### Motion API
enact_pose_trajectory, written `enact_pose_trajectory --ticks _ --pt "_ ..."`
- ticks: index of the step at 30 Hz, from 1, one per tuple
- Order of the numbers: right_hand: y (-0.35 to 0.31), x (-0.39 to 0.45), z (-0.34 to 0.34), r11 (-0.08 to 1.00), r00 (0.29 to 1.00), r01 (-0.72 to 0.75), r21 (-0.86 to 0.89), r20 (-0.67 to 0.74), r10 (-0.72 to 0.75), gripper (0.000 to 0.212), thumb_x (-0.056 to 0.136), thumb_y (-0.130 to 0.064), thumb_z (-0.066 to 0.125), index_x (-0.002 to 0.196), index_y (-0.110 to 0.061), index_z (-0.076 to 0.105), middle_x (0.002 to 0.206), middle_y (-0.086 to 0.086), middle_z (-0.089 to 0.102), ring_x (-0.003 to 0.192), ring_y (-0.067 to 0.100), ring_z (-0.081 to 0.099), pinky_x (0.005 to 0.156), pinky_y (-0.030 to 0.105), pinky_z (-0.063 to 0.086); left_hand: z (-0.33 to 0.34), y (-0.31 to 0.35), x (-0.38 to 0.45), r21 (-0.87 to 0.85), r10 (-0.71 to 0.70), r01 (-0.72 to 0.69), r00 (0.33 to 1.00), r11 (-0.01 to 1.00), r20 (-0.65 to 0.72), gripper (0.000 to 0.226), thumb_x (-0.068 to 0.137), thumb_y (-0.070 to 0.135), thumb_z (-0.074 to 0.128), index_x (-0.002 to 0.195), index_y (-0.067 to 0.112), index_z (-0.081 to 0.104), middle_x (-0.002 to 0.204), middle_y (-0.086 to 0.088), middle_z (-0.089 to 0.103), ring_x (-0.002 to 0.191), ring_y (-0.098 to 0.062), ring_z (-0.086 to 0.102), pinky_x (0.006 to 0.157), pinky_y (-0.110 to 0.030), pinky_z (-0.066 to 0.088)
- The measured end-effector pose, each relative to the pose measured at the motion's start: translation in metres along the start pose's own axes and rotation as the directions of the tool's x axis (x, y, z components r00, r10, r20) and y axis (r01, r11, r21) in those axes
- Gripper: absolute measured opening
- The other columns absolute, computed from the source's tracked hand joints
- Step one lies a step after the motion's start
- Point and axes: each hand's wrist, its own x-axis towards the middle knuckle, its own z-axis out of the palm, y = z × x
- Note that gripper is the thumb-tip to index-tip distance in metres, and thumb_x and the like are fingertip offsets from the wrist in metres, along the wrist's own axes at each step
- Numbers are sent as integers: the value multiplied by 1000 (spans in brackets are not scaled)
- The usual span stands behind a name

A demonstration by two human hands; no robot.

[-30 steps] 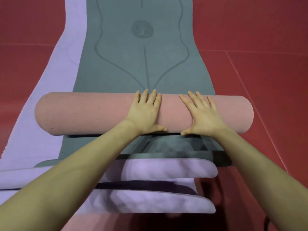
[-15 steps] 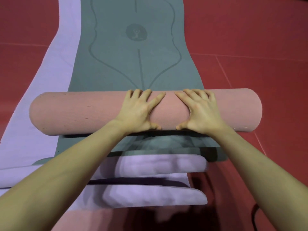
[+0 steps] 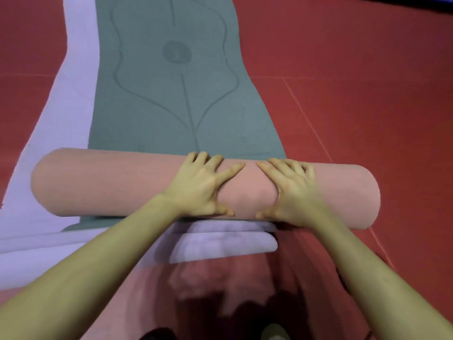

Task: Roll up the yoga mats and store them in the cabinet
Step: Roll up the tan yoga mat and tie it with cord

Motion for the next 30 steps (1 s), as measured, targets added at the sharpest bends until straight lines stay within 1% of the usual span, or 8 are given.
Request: enact_pose_trajectory --ticks 3,6,8,11,14,18,23,30 --pt "0 -29 23 999 992 -22 27 121 19 110 37 -69 68 134 -22 50 132 4 54 114 28 53 91 40 29 26 20 -12 -12 0 2 990 1000 143 105 54 85 42 141 26 44 110 -14 61 83 -33 55 78 -42 47" --pt "3 -54 44 988 940 -121 95 331 84 112 48 -75 56 147 -35 22 153 -6 26 139 18 24 110 41 18 46 34 -17 20 17 -24 960 1000 281 107 55 85 42 146 28 35 123 -17 55 98 -36 53 89 -43 41" --pt "7 -59 48 974 930 -159 160 356 94 110 50 -77 50 148 -41 13 157 -10 15 144 13 10 115 40 5 48 36 -18 31 -3 -7 955 1000 298 107 58 86 37 148 30 29 134 -19 48 110 -38 50 97 -46 37" --pt "15 -58 42 955 934 -149 257 354 51 97 66 -67 62 148 -42 16 157 -11 14 144 10 8 114 37 0 39 39 -16 40 -33 20 939 999 342 100 65 82 8 152 34 12 151 -17 31 128 -37 38 108 -45 26" --pt "27 -60 43 940 956 -137 312 289 44 78 76 -66 47 146 -41 24 156 -12 20 143 8 13 109 30 -1 35 48 -7 61 -119 103 902 993 415 99 64 76 -11 152 31 1 158 -12 15 138 -36 25 113 -48 16" --pt "46 -89 55 914 978 -205 351 31 208 62 85 -57 39 138 -27 45 146 -3 40 133 13 31 103 26 11 47 85 22 61 -228 224 879 973 419 80 90 69 15 153 22 2 160 -8 8 141 -41 14 113 -59 8" --pt "77 -146 68 802 811 -458 383 -189 554 49 89 -38 43 128 -9 52 126 9 52 112 24 43 93 34 26 65 154 70 26 -158 161 902 987 402 84 87 74 24 152 29 -6 160 -11 -3 141 -47 4 108 -68 2" --pt "112 -215 106 516 557 -770 375 1 830 47 91 -39 46 119 -2 54 116 19 54 105 37 48 90 43 28 84 199 108 77 -80 55 927 995 366 106 76 81 40 151 27 -13 159 -10 -9 141 -48 3 106 -70 5"
